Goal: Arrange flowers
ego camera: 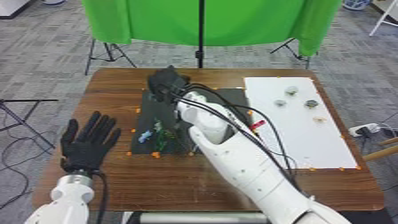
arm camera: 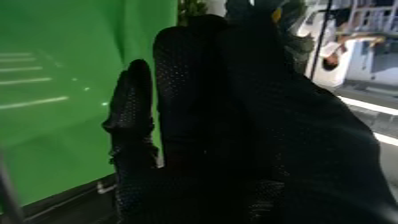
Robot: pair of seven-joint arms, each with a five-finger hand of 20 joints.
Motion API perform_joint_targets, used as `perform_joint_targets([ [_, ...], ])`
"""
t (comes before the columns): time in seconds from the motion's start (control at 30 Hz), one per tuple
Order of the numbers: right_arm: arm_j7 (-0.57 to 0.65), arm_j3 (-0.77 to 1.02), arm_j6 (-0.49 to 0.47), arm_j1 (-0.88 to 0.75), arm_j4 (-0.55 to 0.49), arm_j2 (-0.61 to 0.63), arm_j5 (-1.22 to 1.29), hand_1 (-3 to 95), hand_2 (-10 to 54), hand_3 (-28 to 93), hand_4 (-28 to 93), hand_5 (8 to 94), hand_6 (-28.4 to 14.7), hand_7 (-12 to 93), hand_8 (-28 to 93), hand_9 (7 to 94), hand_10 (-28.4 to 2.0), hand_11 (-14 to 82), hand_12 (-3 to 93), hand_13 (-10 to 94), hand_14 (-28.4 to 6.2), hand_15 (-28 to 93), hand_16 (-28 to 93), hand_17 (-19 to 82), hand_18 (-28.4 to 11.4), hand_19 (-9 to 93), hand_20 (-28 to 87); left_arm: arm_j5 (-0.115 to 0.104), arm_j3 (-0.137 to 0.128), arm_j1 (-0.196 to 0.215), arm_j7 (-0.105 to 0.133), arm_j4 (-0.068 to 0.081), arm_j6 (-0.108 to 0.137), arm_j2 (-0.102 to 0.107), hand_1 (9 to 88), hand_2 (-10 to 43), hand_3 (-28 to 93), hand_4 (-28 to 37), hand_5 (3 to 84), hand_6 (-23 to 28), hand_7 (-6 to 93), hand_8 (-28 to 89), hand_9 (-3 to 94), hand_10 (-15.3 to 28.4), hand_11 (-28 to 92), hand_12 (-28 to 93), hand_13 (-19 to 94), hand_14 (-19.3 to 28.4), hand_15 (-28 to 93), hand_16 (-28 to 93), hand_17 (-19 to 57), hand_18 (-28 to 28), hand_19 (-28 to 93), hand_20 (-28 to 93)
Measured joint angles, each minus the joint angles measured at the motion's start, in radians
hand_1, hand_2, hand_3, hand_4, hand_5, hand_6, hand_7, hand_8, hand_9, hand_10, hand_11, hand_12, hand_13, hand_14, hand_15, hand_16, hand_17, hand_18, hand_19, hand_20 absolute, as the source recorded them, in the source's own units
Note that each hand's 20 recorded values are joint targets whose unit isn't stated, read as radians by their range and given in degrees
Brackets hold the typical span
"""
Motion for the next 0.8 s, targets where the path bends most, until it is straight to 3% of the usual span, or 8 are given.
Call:
perform_joint_targets([
  [0.2,-0.007,0.01,-0.052,-0.053,-0.023,-0.003,-0.051,63.5,-9.5,61,-28,77.4,3.1,23,-1,78.7,-7.8,3.5,29.2,65,-6.4,51,44,29,-18.4,75,44,0.001,-0.003,0.001,-0.001,-0.001,0.0,0.003,27.0,10.8,69,-28.3,44.8,8.4,11.3,-10,39.5,14.3,18,10,32,12.9,21,-2,-6.0,13.4,34,13],
  [0.43,0.0,0.076,-0.057,-0.095,0.027,-0.034,-0.053,63.5,-9.5,60,-28,75.3,2.9,22,-2,77.1,-8.1,3.8,28.8,65,-6.3,51,45,29,-18.4,75,44,0.001,-0.012,0.006,-0.01,-0.001,-0.001,0.003,27.0,10.7,69,-28.3,44.8,8.4,11.2,-10,39.5,14.2,18,10,32,12.9,21,-2,-5.9,13.3,34,13],
  [0.8,0.082,0.022,-0.103,-0.098,-0.013,-0.014,-0.04,60.3,-9.5,64,-28,68.2,2.3,18,-4,68.7,-9.3,12.8,17.8,63,-6.5,51,44,28,-18.8,75,44,0.002,-0.016,0.011,-0.018,0.0,-0.001,0.003,27.0,10.8,69,-28.3,44.9,8.4,11.4,-10,39.5,14.2,18,10,32,12.9,21,-2,-6.1,13.4,34,13],
])
